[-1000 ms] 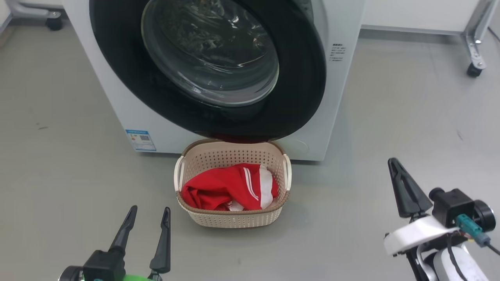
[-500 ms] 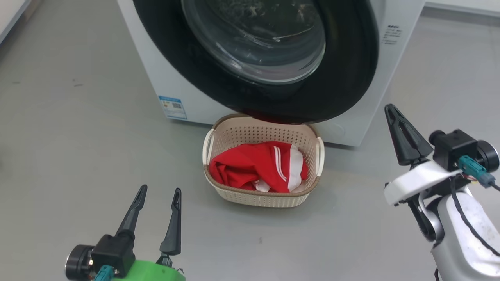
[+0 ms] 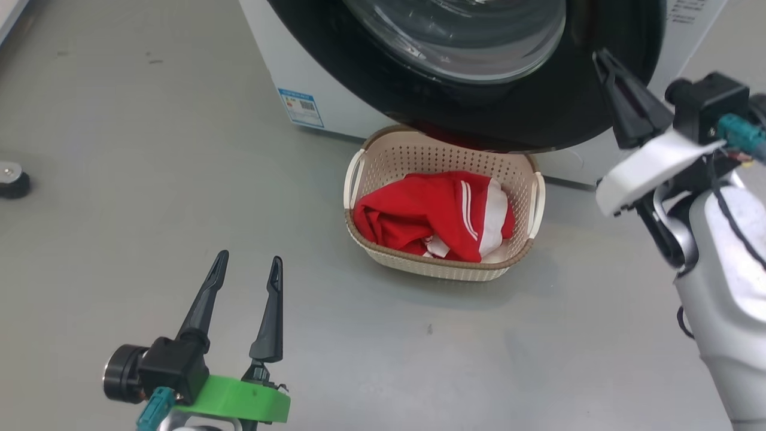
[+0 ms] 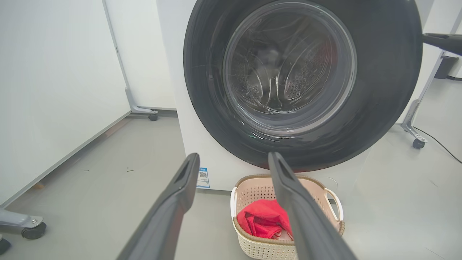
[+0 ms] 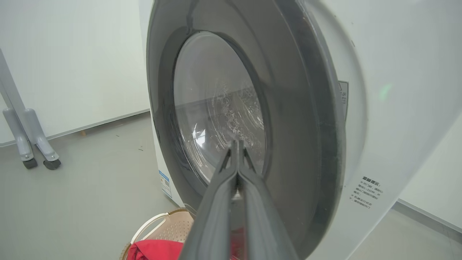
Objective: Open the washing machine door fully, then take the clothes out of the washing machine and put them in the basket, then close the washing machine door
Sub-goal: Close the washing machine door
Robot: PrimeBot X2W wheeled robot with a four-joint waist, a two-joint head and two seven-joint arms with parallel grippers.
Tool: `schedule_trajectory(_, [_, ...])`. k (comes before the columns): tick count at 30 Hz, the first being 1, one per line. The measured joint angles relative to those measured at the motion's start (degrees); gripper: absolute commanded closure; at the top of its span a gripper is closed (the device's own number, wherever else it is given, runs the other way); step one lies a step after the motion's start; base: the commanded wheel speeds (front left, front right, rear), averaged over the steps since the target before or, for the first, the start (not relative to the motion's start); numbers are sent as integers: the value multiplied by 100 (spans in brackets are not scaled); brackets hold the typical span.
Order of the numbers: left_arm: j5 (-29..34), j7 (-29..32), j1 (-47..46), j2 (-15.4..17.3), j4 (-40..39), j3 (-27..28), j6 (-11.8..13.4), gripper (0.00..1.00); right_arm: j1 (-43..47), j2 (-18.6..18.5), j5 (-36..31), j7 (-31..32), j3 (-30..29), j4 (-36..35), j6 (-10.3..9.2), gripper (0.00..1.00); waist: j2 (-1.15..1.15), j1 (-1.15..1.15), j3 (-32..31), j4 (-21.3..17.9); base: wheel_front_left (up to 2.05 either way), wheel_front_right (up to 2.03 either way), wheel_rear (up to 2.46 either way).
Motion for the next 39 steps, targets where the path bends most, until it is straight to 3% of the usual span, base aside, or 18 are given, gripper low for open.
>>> schedule_trajectory(20, [20, -145, -486, -143, 100, -141, -55, 0, -1414, -94, 1305, 266, 97, 731, 0, 100, 0, 0, 715, 243, 0, 0, 0])
schedule_trajectory(39, [29, -202, -702, -245, 294, -316, -107, 0, -2171, -689, 1499, 348, 385, 1199, 52, 100, 0, 0, 918, 346, 0, 0, 0])
